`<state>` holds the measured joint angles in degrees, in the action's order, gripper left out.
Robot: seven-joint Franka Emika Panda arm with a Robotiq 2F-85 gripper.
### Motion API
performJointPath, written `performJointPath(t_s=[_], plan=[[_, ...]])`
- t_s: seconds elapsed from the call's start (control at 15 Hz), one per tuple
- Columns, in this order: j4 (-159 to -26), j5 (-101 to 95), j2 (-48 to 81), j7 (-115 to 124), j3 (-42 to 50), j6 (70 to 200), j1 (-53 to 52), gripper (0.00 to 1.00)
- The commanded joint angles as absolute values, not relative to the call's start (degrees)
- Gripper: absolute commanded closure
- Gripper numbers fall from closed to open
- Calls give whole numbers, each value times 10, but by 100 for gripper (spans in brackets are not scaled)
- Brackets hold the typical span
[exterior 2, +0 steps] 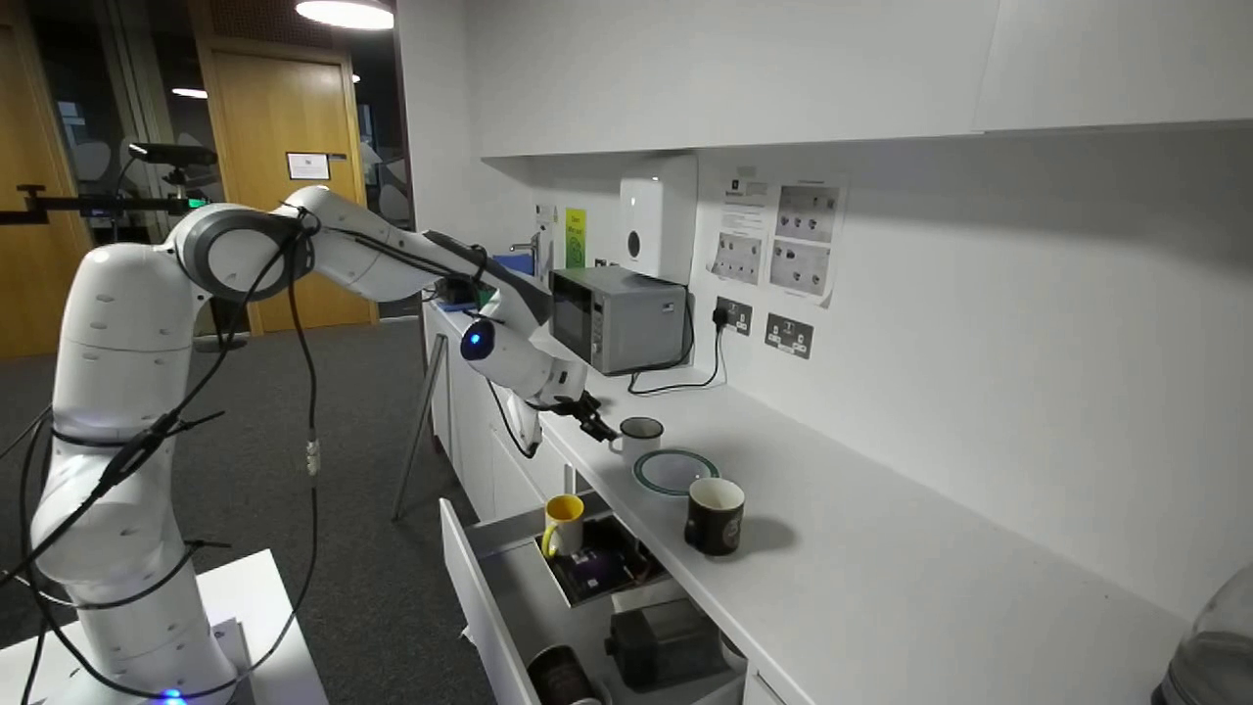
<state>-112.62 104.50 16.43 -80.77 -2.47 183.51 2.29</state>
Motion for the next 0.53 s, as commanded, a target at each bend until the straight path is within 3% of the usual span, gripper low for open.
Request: performJointPath(t_s=[0.0,0.47], plan=[[-1077,1058,194,-840,-12,1885,2,0],[-1058,1052,213,-822,2,1904,-20,0]])
